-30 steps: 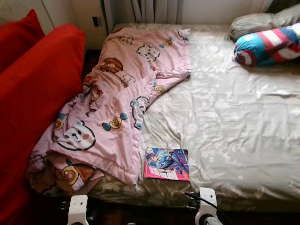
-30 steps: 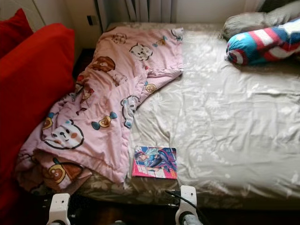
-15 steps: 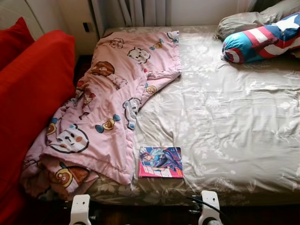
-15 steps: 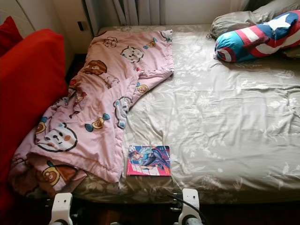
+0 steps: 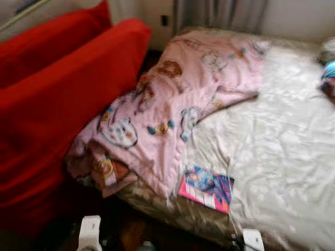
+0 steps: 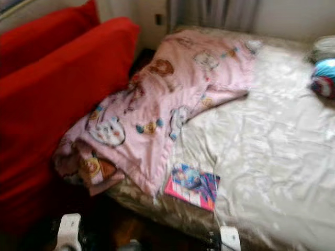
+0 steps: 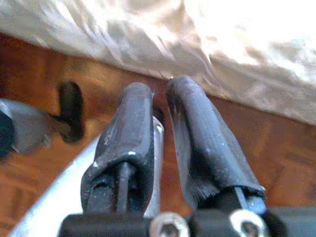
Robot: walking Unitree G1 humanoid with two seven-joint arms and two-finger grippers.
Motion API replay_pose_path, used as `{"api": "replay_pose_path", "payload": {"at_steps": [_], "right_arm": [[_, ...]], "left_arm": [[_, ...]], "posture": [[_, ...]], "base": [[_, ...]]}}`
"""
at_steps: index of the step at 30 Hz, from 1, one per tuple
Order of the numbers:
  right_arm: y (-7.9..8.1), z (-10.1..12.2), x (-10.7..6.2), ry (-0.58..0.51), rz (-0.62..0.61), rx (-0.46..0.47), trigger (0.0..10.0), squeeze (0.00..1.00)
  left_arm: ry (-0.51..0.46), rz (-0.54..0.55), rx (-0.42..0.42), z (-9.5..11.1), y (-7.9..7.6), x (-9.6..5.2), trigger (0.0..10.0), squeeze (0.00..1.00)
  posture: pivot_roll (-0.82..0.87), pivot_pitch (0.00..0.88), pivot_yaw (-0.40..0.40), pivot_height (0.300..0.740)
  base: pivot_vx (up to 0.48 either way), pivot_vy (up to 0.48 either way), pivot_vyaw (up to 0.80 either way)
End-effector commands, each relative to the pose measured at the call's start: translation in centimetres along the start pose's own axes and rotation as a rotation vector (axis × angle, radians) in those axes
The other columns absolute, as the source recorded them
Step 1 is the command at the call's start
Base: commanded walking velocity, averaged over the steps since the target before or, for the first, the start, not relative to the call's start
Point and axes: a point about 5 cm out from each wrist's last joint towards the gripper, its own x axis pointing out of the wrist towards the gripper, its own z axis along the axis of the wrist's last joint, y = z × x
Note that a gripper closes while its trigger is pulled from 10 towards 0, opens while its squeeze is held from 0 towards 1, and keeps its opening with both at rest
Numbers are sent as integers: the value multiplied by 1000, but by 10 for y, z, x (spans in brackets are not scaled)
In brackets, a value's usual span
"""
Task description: Clean up the room
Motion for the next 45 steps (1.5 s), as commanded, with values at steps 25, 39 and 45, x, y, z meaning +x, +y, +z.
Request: {"api": "replay_pose_path", "payload": {"at_steps": [25, 39, 45], "right_arm": [[35, 117, -11, -726, 165, -14, 10000, 0], [38, 117, -18, -735, 124, -36, 10000, 0], [41, 117, -20, -745, 132, -16, 10000, 0]], "left_arm": [[-643, -167, 31, 96, -25, -20, 10000, 0], [-715, -200, 27, 113, -35, -35, 10000, 0], [-700, -203, 34, 111, -36, -39, 10000, 0]], "posture": [[-15, 188, -9, 740], [-14, 171, -1, 700], [-7, 160, 1, 685]], "base": [[0, 0, 0], [0, 0, 0], [0, 0, 0]]}}
